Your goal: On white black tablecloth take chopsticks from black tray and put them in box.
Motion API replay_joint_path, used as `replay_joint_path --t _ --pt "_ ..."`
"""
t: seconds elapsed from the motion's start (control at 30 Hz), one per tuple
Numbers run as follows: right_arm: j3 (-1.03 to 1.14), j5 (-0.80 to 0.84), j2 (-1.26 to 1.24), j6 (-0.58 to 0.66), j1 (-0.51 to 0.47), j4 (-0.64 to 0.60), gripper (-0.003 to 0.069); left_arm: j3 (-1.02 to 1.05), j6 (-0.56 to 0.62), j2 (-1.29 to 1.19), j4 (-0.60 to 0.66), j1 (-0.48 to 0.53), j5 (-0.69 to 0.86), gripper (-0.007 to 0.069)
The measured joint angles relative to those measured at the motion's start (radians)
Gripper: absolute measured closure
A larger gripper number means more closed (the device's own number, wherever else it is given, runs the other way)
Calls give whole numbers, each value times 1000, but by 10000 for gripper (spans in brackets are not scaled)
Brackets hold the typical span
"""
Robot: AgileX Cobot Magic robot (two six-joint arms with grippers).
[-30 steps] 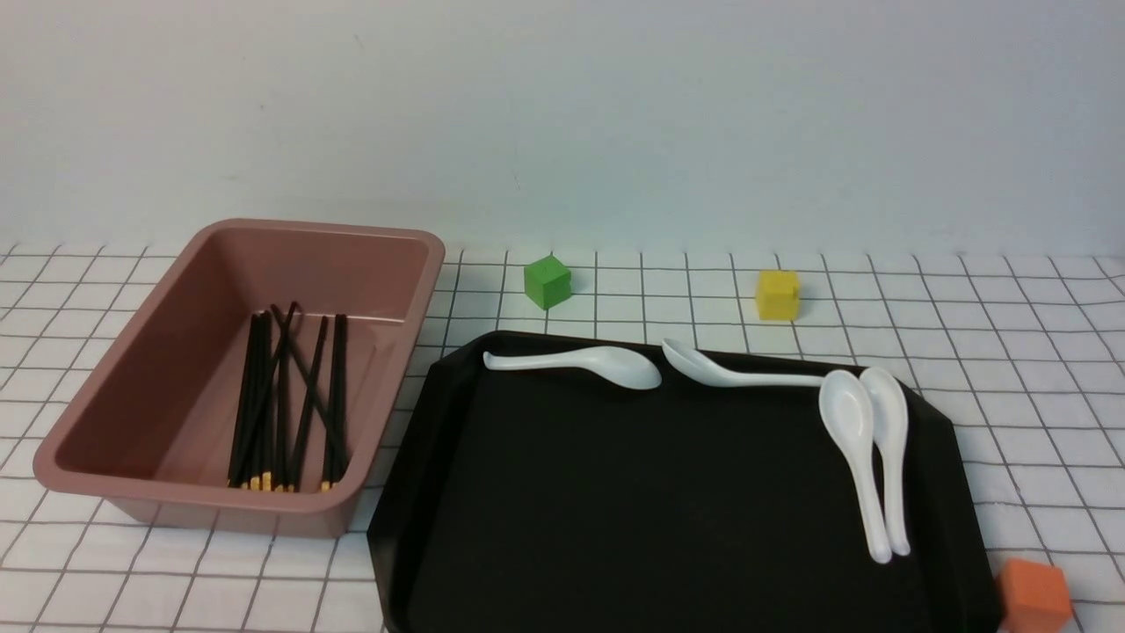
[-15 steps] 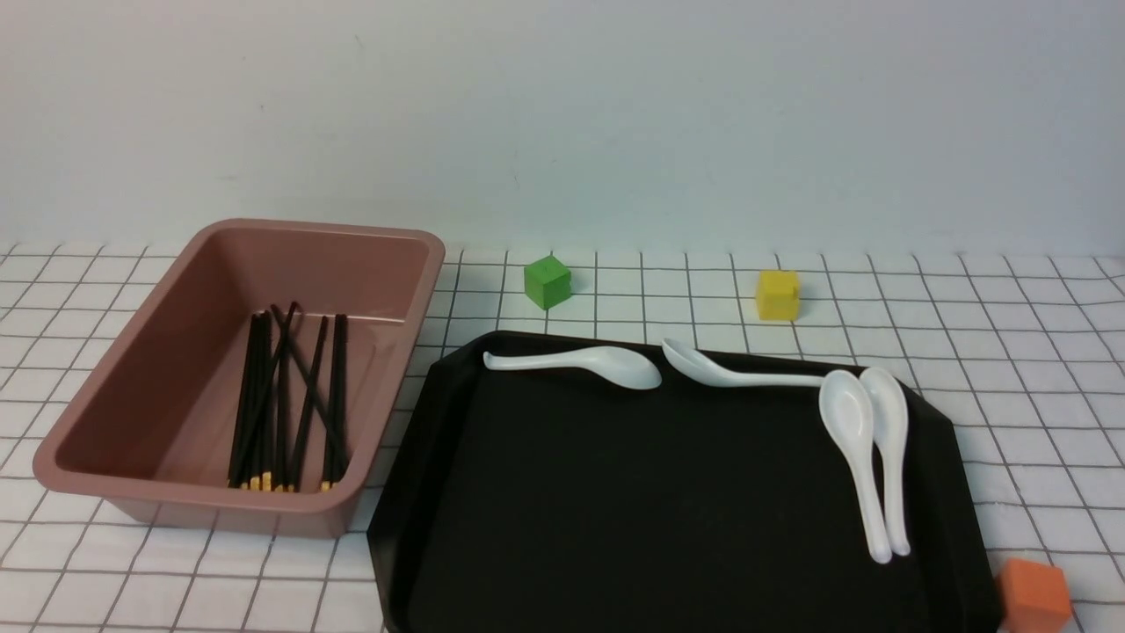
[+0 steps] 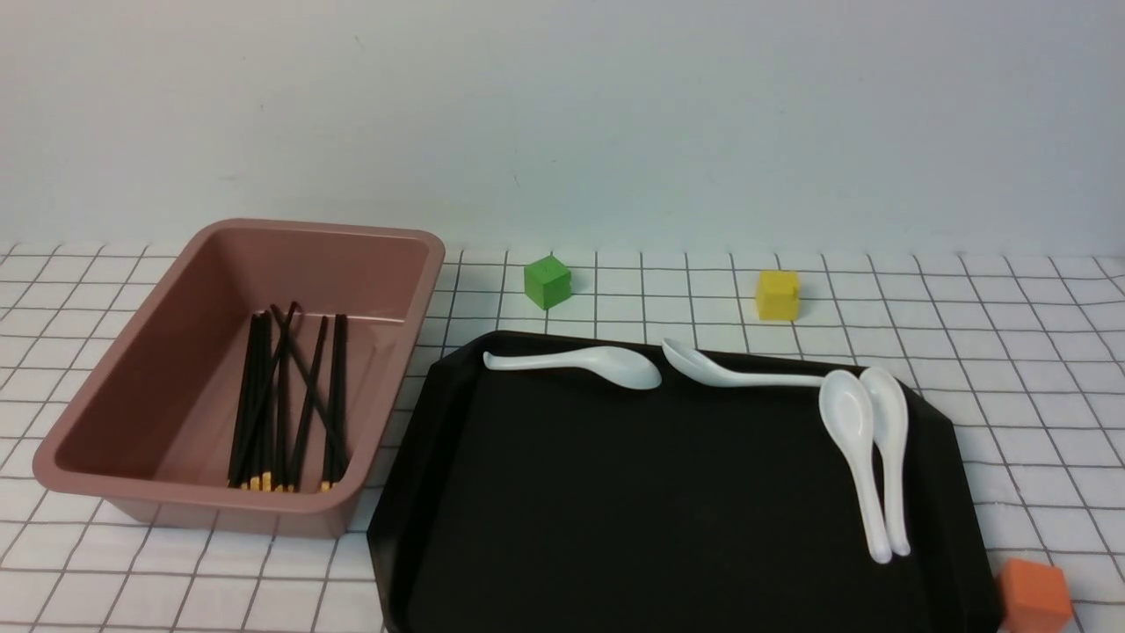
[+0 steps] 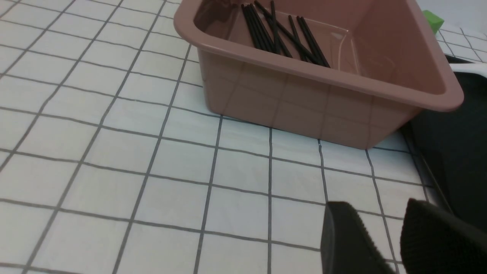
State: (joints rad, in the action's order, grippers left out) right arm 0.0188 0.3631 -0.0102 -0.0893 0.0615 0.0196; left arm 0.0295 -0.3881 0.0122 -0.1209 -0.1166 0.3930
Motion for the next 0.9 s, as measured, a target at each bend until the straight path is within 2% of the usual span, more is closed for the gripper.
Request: replay_joint_path --t 0.9 --pt "0 0 0 0 0 0 532 0 0 0 0 0 0 385"
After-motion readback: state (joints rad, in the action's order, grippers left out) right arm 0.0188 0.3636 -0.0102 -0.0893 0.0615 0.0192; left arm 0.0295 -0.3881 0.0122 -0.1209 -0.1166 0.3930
